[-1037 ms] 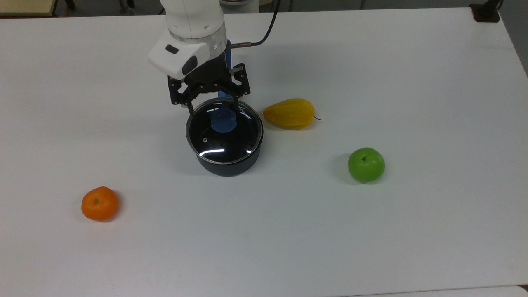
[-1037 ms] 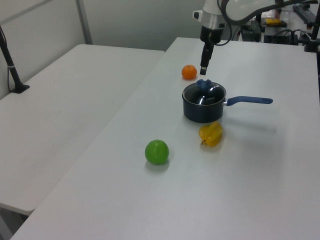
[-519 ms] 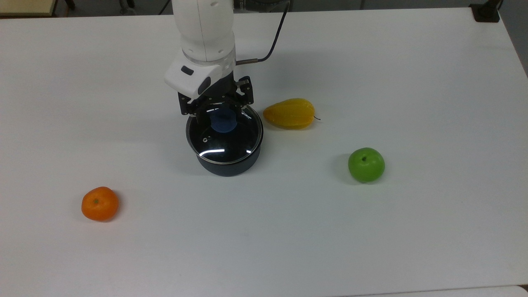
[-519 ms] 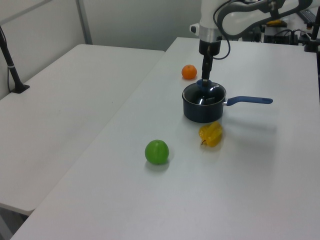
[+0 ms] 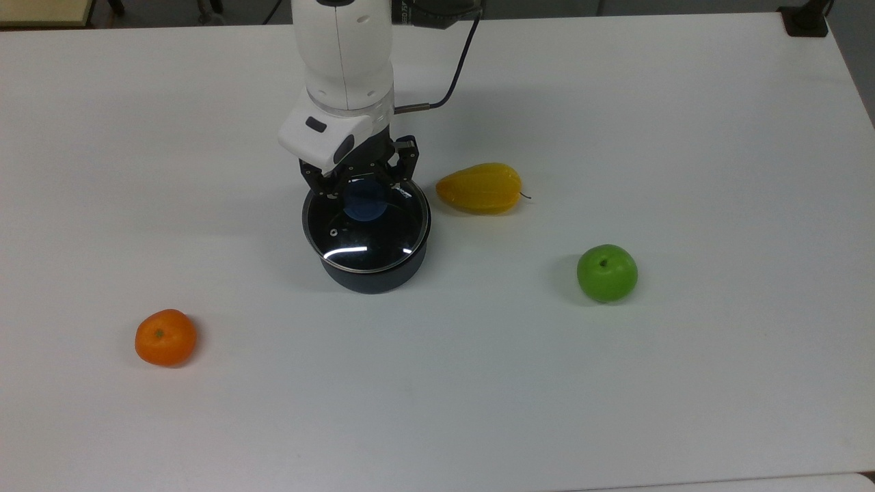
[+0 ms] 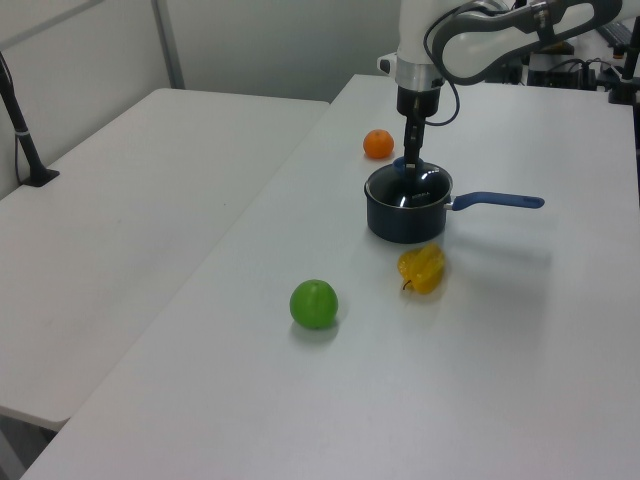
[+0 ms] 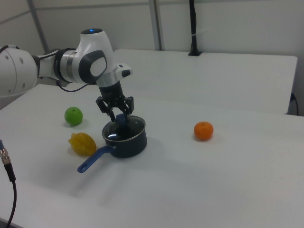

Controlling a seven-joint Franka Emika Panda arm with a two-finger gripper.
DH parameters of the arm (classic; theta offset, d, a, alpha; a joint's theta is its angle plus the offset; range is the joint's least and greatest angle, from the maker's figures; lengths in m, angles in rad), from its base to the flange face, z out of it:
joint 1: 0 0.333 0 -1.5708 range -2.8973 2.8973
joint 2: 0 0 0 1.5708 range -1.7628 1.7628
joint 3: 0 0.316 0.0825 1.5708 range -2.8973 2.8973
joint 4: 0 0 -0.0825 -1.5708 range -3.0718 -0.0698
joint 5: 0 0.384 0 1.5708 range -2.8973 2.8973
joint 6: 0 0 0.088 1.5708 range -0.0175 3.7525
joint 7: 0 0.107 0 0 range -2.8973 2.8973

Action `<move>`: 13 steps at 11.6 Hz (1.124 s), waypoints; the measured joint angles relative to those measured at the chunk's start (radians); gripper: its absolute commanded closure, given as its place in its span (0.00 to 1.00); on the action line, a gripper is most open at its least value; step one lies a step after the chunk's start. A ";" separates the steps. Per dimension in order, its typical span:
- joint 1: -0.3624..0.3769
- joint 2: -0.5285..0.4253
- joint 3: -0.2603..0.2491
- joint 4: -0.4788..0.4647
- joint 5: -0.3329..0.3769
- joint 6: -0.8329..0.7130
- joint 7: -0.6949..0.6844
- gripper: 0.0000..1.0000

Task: Open lid
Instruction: 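Lift the glass lid off the pot and carry it beside the orange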

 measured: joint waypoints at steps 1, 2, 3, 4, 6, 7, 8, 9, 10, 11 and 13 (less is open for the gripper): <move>0.001 0.000 0.000 0.000 -0.001 0.000 0.000 0.68; 0.002 0.000 0.000 0.000 -0.002 0.000 0.000 0.72; 0.005 0.000 0.000 0.001 -0.002 0.000 -0.001 0.72; 0.007 0.000 0.000 0.001 -0.002 0.000 -0.001 0.72; 0.009 0.000 0.000 0.003 -0.002 0.000 -0.001 0.73; 0.008 -0.003 -0.004 0.006 -0.002 0.000 -0.001 0.76; 0.006 -0.014 -0.013 0.009 -0.002 0.000 0.000 0.76; -0.002 -0.031 -0.029 0.010 -0.002 -0.001 -0.001 0.76; -0.017 -0.050 -0.042 0.011 -0.002 -0.004 -0.001 0.76; -0.045 -0.068 -0.049 0.010 -0.002 -0.008 -0.002 0.76; -0.132 -0.091 -0.056 -0.001 0.010 -0.019 -0.013 0.76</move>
